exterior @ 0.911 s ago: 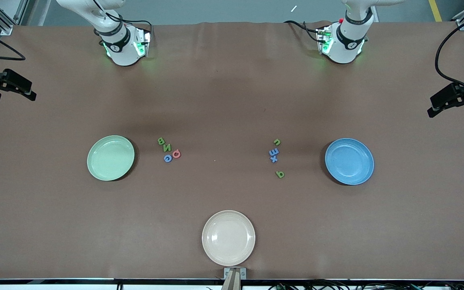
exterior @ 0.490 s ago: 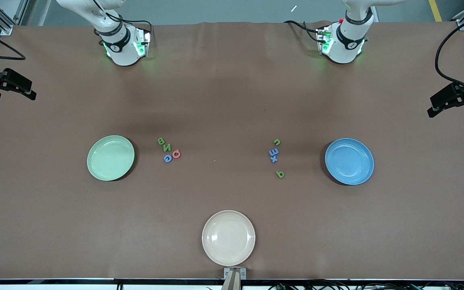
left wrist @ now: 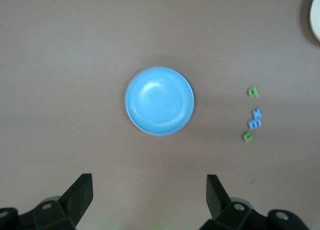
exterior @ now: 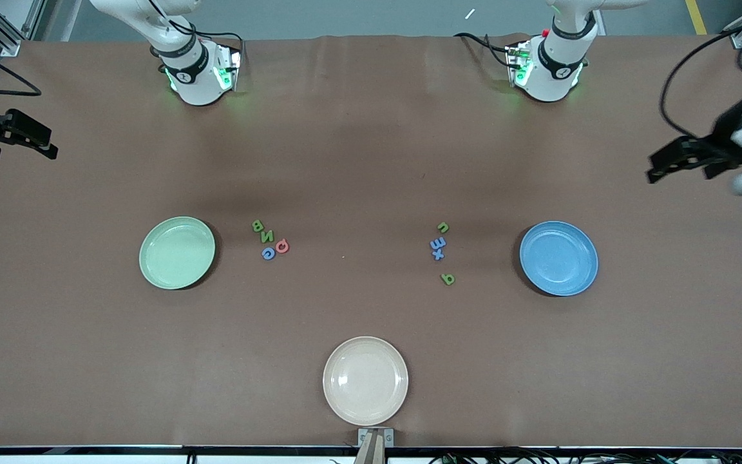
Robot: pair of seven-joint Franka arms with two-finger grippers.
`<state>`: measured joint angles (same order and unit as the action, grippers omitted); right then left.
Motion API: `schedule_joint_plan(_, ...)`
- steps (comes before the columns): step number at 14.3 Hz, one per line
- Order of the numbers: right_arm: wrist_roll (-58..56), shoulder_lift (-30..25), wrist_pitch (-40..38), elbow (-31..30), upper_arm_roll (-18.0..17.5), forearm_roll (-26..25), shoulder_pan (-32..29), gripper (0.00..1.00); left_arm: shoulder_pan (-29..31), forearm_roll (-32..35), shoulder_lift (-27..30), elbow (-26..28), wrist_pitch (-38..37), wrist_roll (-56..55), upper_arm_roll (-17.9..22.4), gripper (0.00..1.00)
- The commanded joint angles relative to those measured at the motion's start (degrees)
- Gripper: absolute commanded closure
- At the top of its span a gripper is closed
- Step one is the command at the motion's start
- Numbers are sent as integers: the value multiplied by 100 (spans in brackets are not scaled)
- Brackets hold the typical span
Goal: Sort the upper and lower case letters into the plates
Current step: 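Move the left gripper to the green u while the right gripper reaches the blue c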
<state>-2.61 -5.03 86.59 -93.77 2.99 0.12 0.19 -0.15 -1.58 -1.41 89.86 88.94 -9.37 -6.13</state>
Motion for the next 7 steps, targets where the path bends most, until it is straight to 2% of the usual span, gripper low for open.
schedule_joint_plan(1,-20,-156,-10,-159,-18,5,-19,0,-3,-71,26,451,70,-179,-440,0)
schedule_joint_plan(3,-20,-147,-37,-159,-18,6,-19,0,6,-71,53,1021,569,-477,-870,0)
schedule_joint_plan(7,-20,-147,-19,-159,-18,23,-11,0,6,-71,44,2383,2273,-1671,-1705,0)
